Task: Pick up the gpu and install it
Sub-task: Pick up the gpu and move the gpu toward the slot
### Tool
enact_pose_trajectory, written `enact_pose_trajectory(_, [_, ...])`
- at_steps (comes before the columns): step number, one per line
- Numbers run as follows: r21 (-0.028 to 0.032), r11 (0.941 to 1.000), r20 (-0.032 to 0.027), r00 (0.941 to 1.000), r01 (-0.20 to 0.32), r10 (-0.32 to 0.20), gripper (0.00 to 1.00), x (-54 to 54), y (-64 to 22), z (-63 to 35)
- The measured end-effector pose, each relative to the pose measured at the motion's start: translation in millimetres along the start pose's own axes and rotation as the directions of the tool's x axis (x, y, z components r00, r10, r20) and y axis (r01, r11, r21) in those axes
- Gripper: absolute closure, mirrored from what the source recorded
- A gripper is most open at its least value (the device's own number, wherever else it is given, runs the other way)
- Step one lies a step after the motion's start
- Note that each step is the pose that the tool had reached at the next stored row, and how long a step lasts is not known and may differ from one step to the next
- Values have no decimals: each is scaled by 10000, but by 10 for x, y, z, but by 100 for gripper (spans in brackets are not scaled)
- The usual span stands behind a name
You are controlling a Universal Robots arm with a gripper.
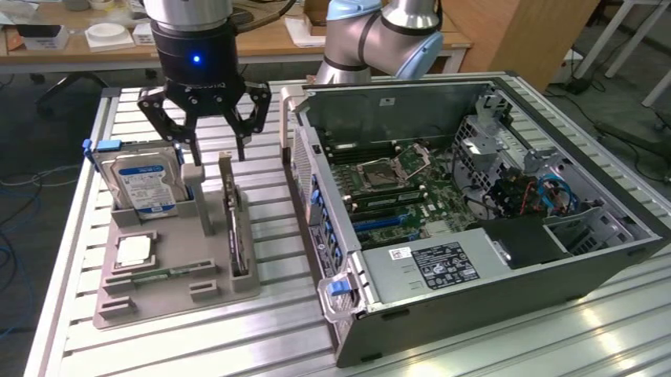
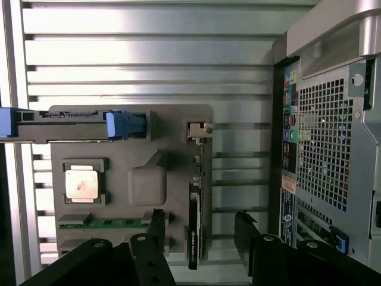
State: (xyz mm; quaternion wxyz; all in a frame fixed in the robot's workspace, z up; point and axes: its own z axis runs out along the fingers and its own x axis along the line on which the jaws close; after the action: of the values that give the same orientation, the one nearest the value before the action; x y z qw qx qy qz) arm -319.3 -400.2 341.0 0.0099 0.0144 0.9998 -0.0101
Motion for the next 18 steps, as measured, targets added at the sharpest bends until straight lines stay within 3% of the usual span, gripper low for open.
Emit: enact_pose_trajectory(18, [-7, 10000, -3, 10000, -25, 25, 41, 1, -28, 114])
